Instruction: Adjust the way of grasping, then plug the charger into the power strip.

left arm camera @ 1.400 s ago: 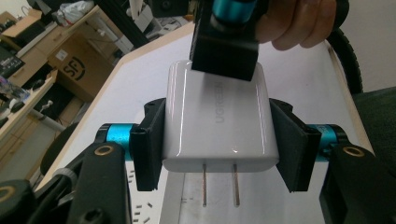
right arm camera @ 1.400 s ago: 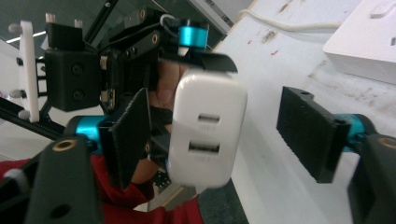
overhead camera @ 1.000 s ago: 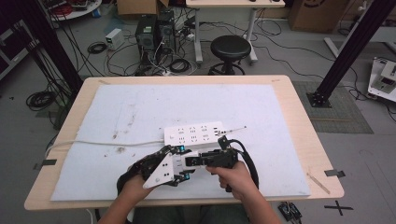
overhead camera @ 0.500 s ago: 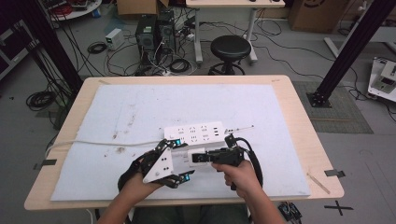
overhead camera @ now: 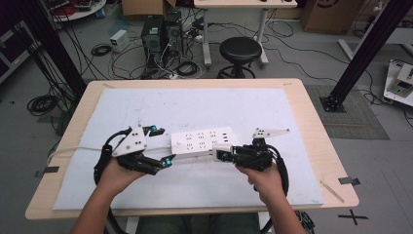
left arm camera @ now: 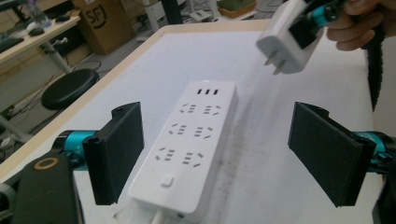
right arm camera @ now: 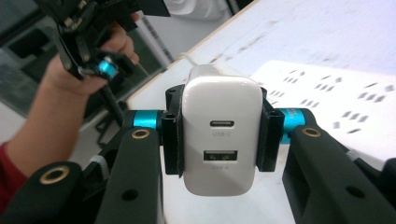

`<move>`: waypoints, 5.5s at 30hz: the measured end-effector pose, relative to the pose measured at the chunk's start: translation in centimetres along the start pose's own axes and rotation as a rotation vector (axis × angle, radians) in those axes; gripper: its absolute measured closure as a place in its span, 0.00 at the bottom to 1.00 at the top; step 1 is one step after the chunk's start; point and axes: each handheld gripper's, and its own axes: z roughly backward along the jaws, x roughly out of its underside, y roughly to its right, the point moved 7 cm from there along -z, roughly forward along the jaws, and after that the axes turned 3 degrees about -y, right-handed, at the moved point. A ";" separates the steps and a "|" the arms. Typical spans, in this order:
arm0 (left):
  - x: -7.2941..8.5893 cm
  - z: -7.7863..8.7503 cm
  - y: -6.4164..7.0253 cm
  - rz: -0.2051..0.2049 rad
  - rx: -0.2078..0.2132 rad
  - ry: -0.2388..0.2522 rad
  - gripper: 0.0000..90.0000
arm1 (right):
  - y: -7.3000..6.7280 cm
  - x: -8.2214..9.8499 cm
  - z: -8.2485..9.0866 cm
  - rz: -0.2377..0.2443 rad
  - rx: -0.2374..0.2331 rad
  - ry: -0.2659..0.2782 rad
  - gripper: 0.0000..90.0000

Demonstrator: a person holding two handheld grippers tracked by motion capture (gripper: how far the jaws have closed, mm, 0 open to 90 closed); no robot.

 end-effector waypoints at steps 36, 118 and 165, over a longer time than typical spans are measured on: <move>3.4 2.3 -4.5 0.096 -0.073 -0.085 0.20 | 2.7 -3.7 -1.6 0.519 0.419 -0.259 0.70; 6.8 1.2 -4.2 0.124 -0.044 -0.155 0.20 | 10.3 -6.5 -10.9 0.820 0.143 -1.159 0.71; 6.2 2.3 -5.1 0.116 -0.023 -0.074 0.20 | 7.0 -1.9 3.4 0.342 0.319 -0.183 0.21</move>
